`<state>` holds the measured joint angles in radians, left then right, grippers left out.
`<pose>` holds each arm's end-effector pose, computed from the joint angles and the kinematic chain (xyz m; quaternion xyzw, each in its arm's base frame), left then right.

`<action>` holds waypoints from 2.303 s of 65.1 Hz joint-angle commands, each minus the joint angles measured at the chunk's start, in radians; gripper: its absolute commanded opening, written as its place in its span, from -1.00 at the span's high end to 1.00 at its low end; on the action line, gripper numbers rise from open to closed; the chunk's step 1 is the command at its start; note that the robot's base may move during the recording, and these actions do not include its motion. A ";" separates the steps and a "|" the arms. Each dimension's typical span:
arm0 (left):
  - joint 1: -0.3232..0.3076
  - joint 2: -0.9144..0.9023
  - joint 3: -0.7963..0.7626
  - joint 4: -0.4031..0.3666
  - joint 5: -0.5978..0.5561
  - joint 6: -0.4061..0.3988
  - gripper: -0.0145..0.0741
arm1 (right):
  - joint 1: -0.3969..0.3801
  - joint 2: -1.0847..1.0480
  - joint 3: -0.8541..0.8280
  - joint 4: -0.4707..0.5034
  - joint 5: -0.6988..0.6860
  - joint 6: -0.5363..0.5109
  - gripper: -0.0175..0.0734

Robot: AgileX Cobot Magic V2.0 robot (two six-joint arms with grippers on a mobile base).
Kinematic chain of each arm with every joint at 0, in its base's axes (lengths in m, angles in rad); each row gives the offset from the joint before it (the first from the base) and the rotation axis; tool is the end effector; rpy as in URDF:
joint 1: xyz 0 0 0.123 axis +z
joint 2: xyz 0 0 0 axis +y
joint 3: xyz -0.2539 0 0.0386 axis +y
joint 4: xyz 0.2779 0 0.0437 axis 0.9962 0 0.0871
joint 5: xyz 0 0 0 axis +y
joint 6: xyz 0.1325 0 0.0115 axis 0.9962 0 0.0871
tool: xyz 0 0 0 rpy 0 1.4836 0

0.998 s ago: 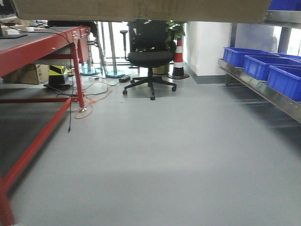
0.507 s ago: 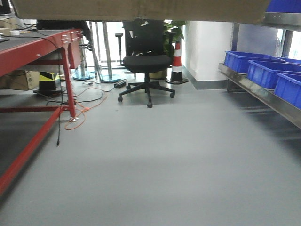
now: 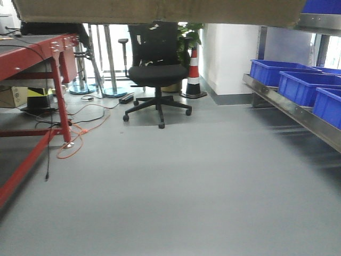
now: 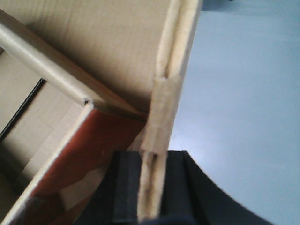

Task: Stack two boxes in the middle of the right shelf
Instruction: 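Drive the base past the red workbench toward the steel shelf rack, then turn and align the base facing the middle shelf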

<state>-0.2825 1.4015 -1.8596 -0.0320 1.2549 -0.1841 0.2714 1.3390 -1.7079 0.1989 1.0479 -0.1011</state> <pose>0.3119 -0.0948 0.4552 0.0465 0.9074 -0.1120 0.4024 0.3138 0.1110 0.4477 -0.1594 0.8636 0.1387 0.4577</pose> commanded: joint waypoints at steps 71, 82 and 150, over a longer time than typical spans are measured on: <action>0.005 -0.017 -0.015 0.045 -0.034 -0.003 0.92 | -0.007 -0.011 -0.013 -0.039 -0.054 -0.020 0.95; 0.005 -0.017 -0.015 0.045 -0.034 -0.003 0.92 | -0.007 -0.011 -0.013 -0.039 -0.054 -0.020 0.95; 0.005 -0.017 -0.015 0.047 -0.034 -0.003 0.92 | -0.007 -0.011 -0.013 -0.039 -0.054 -0.020 0.95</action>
<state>-0.2825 1.4015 -1.8596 -0.0175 1.2511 -0.1841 0.2731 1.3408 -1.7079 0.2008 1.0397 -0.1011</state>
